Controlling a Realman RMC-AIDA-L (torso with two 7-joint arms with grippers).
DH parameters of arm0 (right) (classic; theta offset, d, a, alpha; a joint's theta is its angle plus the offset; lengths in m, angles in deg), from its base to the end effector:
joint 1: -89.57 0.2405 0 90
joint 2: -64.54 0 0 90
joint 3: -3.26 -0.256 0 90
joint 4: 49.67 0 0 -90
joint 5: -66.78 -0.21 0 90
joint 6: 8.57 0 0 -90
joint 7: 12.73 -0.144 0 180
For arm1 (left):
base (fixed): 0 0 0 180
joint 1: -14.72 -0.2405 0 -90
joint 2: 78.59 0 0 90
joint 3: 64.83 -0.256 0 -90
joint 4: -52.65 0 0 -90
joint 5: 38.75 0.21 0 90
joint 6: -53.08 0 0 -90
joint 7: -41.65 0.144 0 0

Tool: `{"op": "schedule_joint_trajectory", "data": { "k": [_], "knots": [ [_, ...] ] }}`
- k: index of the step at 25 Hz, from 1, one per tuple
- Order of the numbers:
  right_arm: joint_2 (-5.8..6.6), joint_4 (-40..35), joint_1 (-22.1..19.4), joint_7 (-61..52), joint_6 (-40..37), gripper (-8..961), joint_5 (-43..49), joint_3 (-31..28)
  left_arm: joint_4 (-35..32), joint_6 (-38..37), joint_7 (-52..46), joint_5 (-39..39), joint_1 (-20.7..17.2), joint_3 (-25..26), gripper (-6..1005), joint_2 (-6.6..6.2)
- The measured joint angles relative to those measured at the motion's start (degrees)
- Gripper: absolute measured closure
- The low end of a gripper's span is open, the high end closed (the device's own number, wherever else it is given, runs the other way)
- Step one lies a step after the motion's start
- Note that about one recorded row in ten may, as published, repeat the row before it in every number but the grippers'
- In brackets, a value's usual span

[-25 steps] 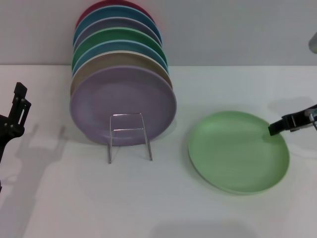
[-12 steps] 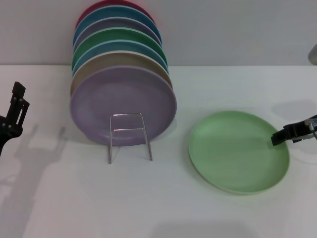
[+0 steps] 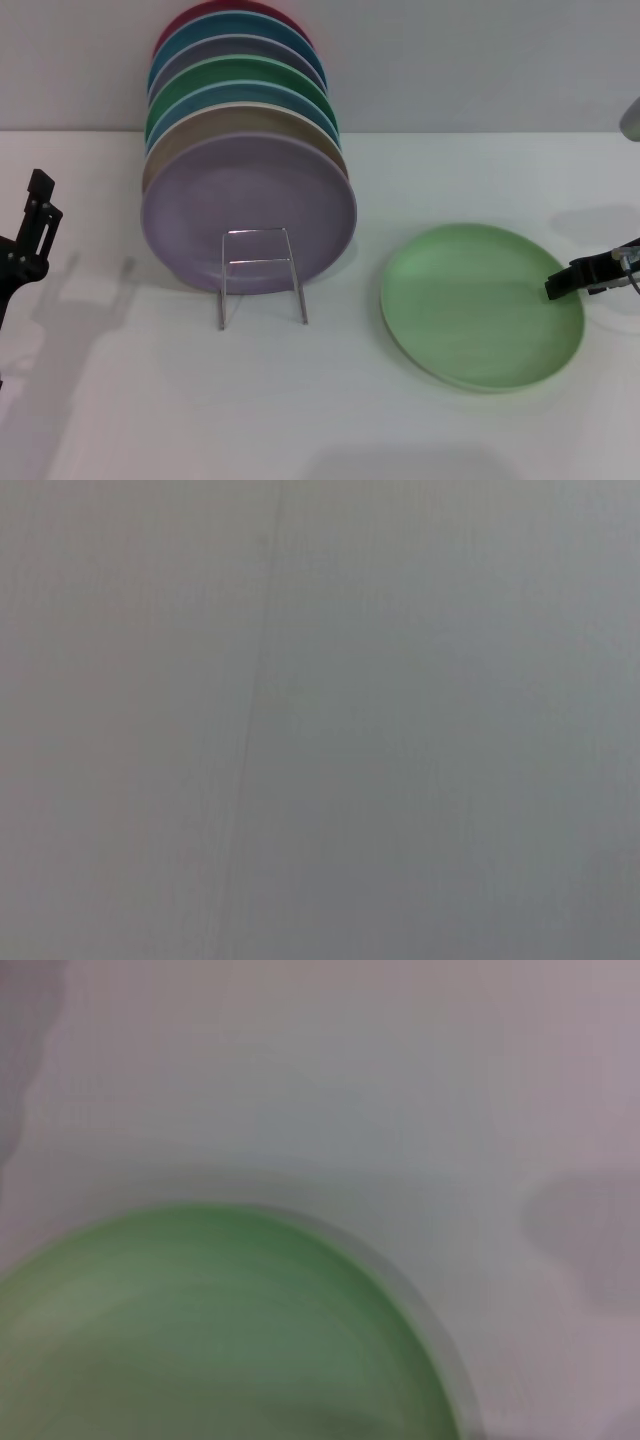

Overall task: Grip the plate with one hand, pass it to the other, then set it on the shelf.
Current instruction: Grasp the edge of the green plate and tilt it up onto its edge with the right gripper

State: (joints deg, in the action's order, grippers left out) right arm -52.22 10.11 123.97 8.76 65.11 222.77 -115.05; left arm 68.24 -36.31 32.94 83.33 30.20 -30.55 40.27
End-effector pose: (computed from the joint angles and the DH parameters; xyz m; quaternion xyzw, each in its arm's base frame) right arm 0.2793 0.3867 0.0399 -0.7678 0.5553 -0.1026 0.3026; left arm -0.3060 0.2656 -0.0058 -0.6450 -0.1707 -0.4330 0.6061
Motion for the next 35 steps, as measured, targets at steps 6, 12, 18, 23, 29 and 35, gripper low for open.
{"op": "schedule_joint_trajectory", "data": {
  "k": [6,12,18,23,29,35],
  "knots": [
    [-0.07,-0.02,-0.25,0.14,-0.16,483,-0.03,0.0,0.05,0.0,-0.06,0.0,0.08,-0.34,300,0.06],
    [-0.06,-0.01,-0.24,0.16,-0.11,548,0.35,0.05,0.06,-0.32,-0.08,-0.02,0.01,-0.36,300,0.06],
    [-0.02,-0.02,-0.09,0.31,0.14,672,0.91,0.22,0.05,-0.51,-0.09,-0.02,0.02,-0.37,301,0.06],
    [0.04,-0.08,-0.1,0.98,0.38,698,0.96,0.4,0.05,-0.82,-0.09,-0.01,0.03,-0.36,301,0.06],
    [0.05,-0.1,-0.12,1.49,0.54,845,0.98,0.36,0.06,-1.24,-0.09,-0.01,-0.09,-0.36,301,0.05],
    [0.05,0.12,-0.13,3.07,0.22,876,1.58,0.17,0.05,-1.56,-0.08,-0.01,-0.11,-0.36,300,0.05]
  ]
}}
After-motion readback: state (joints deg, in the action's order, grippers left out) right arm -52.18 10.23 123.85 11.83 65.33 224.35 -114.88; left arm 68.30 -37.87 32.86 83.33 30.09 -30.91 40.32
